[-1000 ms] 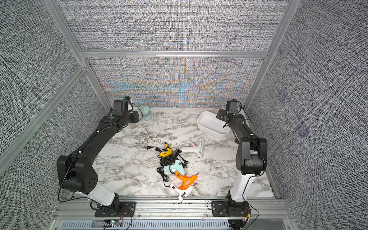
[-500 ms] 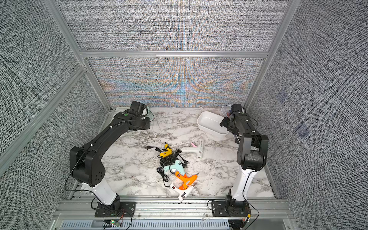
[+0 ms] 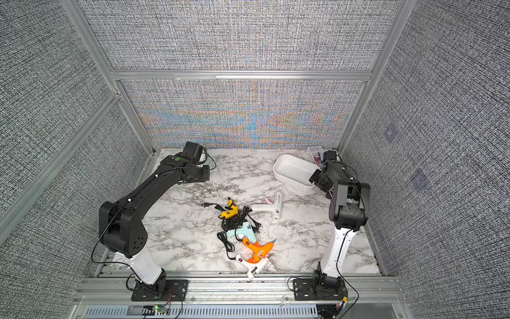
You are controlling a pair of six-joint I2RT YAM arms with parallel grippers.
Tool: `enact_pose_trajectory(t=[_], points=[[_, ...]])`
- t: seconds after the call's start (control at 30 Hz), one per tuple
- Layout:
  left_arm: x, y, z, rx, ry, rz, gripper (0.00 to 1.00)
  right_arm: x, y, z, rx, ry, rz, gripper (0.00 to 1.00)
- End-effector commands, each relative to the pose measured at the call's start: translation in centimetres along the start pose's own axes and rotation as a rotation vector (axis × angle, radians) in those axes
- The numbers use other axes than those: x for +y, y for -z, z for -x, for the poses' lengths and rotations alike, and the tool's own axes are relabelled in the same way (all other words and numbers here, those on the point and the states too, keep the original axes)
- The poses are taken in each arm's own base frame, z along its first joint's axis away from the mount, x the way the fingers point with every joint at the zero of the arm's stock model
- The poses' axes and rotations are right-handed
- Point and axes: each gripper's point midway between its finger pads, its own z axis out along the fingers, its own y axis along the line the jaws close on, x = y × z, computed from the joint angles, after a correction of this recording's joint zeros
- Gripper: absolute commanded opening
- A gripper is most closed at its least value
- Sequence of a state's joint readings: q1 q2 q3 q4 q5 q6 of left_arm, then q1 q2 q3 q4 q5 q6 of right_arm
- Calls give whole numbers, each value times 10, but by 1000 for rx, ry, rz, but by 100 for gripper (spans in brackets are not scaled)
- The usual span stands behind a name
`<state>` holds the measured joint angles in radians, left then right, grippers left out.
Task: Put the hot melt glue gun into the storage box
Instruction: Move the storage box to the center of the board.
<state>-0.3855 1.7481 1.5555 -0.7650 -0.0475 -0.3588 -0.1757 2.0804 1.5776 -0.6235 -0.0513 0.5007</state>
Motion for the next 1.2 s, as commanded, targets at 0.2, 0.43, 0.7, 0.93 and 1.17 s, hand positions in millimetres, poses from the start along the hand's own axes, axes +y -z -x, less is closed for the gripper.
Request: enact_pose_trajectory(t=[0.2,0.43,0.7,0.93,1.17], points=[[3,3,-2,23,-17,20,15,26,-3,11,-16,110,26,19],[6,11,3,15,-42,43,15,54,2,8,-24,210,32,11],[9,18,5,-3,-46,59,15,155,51,-15,-125,558,125,9],[20,30,-1,-18,-52,100,15,224,46,-64,-73,780,196,7],[30,37,-12,-25,-32,134,16,244,17,-112,36,777,232,7]])
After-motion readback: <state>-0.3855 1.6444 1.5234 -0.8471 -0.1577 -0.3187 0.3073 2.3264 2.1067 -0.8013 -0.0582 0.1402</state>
